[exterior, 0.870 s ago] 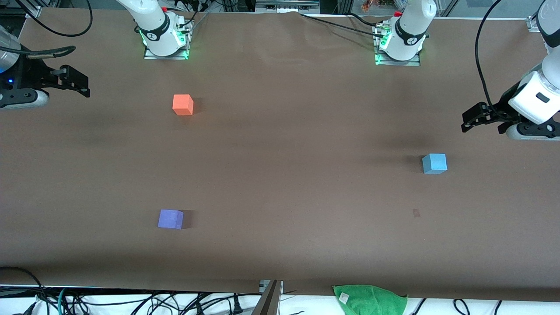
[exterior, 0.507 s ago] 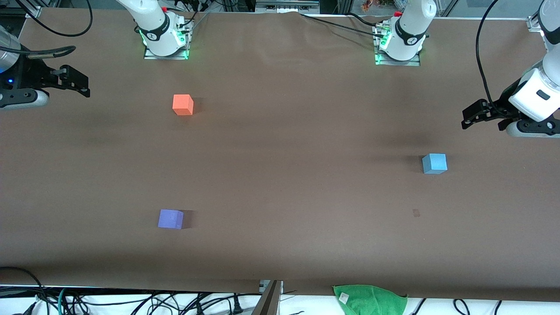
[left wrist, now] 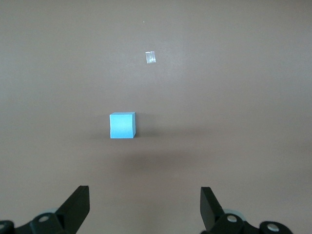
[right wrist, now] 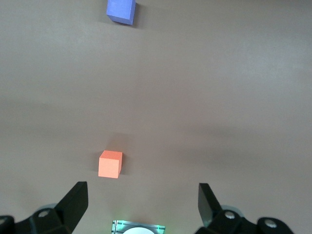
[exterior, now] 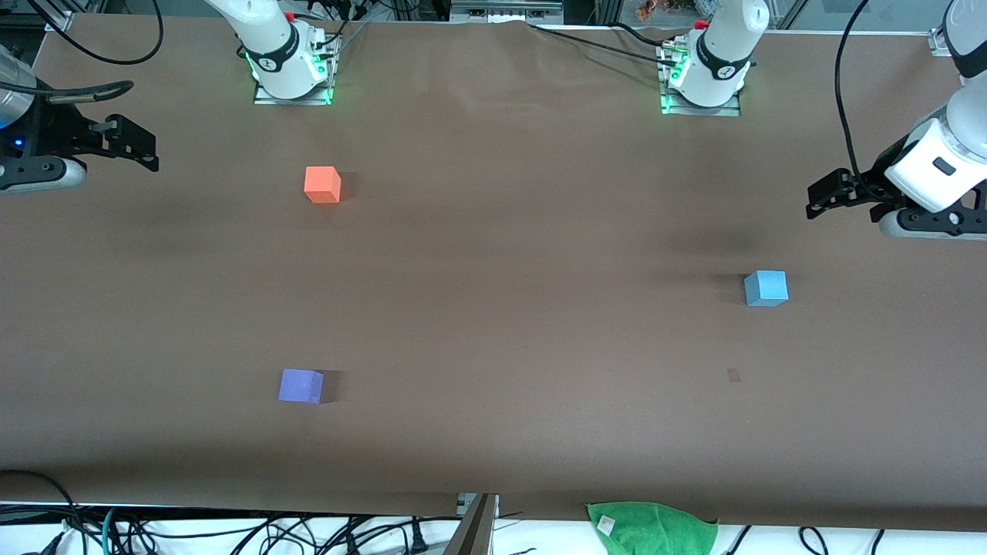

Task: Place blue block between orange and purple blocks
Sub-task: 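Reach the left gripper toward the light-blue block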

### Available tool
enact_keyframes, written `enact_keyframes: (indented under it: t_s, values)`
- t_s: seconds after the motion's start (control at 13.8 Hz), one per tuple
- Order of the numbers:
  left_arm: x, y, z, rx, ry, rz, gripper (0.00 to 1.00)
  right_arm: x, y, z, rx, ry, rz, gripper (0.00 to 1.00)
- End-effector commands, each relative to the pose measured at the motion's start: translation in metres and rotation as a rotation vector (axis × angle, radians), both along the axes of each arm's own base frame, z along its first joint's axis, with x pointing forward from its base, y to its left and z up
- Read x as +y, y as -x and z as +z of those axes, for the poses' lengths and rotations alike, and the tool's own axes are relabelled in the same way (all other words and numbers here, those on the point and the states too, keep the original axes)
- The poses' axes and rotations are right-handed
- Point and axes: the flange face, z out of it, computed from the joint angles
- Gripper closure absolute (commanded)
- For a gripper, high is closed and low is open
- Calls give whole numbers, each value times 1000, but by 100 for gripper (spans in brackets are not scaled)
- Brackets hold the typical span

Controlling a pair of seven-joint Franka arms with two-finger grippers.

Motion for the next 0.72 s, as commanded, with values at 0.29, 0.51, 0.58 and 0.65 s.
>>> enact_keyframes:
  t_s: [0.29, 0.51, 0.58, 0.65]
  values:
    - [15, -5, -7, 54, 0, 5, 0, 0, -4, 4, -12, -16, 6, 0]
    - [37, -4, -8, 56, 2, 40, 0, -1, -4, 5, -12, -16, 5, 0]
    - [43, -5, -12, 65, 3, 50, 0, -1, -4, 4, -11, -16, 5, 0]
    - [50, -7, -20, 79, 4, 59, 0, -2, -5, 3, -11, -15, 5, 0]
